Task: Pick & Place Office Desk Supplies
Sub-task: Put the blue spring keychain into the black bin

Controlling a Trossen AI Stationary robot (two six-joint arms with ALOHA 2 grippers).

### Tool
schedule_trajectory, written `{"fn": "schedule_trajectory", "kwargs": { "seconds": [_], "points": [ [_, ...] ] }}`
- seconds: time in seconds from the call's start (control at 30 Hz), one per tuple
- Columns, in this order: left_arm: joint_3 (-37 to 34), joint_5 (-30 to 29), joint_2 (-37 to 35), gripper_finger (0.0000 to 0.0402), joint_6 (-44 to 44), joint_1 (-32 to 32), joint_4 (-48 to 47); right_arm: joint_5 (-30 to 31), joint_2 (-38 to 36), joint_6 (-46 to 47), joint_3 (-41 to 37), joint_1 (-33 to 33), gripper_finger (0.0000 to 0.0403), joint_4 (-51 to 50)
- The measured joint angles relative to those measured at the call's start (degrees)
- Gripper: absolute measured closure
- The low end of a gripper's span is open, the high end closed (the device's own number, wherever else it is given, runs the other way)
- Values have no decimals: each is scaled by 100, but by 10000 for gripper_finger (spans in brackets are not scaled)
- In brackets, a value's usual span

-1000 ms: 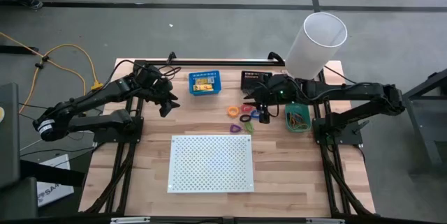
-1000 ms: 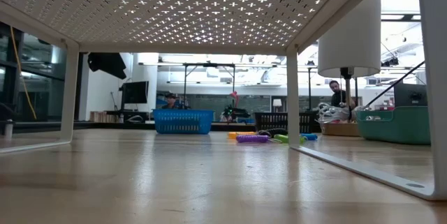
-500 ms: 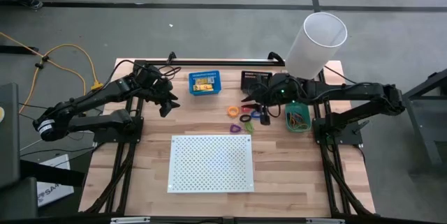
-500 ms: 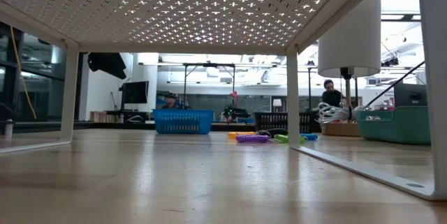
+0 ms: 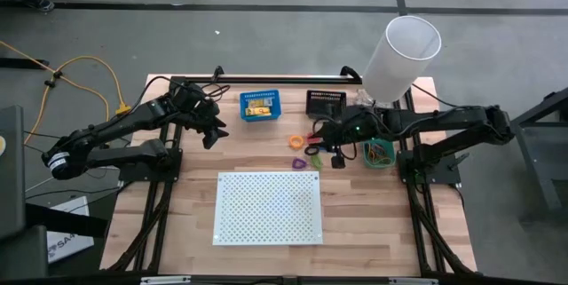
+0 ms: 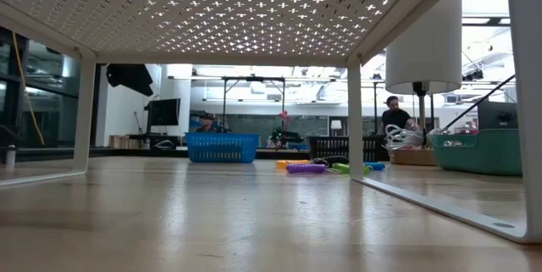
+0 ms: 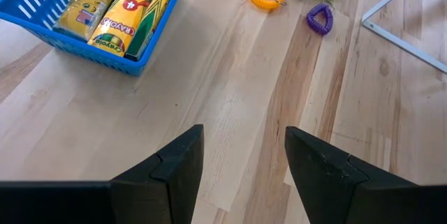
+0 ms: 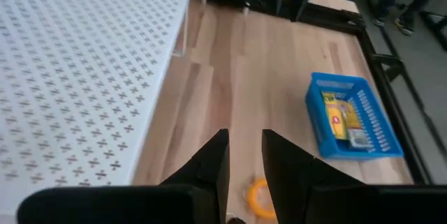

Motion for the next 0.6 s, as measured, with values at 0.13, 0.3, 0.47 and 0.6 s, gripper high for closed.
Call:
{"fn": "schedule_trajectory", "kwargs": {
  "seconds": [0.13, 0.3, 0.47, 0.6],
  "points": [
    [0, 0, 0, 206, 0, -1, 1, 363, 4, -92, 0, 124, 328, 26],
    [0, 0, 0, 206, 0, -1, 1, 380, 4, -110, 0, 218, 328, 41],
    [0, 0, 0, 206, 0, -1, 8, 379, 268, -75, 5, 201, 328, -173],
    [0, 0, 0, 206, 0, -1, 22, 279, 688, 58, 0, 15, 328, -423]
  ]
}}
